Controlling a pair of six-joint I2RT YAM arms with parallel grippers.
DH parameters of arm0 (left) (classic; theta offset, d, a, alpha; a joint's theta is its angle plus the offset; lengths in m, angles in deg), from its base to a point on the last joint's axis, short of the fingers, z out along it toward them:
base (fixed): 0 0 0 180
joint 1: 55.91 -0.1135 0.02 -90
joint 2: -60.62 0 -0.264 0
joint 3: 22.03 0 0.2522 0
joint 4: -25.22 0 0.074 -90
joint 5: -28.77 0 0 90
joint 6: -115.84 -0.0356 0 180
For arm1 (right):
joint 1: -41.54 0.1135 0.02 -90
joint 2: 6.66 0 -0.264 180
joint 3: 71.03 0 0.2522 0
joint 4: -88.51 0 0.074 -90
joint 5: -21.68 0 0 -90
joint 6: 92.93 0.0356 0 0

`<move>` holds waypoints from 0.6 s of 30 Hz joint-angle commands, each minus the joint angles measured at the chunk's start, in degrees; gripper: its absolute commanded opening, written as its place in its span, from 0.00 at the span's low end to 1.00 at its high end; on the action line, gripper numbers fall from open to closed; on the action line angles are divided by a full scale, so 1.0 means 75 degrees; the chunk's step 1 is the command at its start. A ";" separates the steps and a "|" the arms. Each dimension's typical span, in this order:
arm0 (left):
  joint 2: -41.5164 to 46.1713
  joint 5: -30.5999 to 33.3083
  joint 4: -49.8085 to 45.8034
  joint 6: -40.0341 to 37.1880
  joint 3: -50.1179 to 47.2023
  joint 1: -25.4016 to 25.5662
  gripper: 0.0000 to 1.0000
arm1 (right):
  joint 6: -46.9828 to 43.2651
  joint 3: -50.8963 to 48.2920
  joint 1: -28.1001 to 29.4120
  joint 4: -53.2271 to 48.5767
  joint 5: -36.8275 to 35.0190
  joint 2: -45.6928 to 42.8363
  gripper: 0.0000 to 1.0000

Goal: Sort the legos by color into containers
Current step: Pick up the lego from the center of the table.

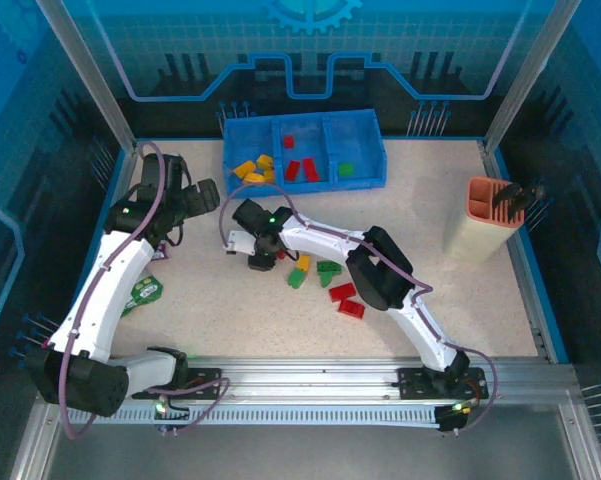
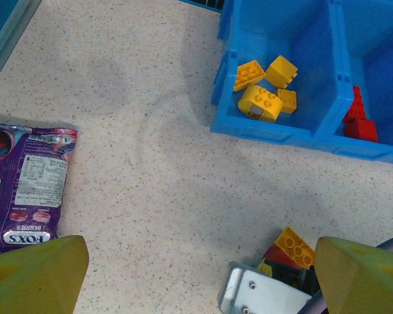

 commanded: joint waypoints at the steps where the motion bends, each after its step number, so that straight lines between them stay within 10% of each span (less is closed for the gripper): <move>1: -0.0050 -0.0094 0.0166 -0.0008 0.0022 -0.0081 0.91 | -0.0033 -0.0334 0.0005 -0.0510 -0.0110 0.0238 0.26; 18: -0.0589 -0.0240 0.0504 0.0142 0.0007 -0.0110 0.91 | 0.1127 -0.1148 -0.1471 0.0372 0.2639 -0.2875 0.20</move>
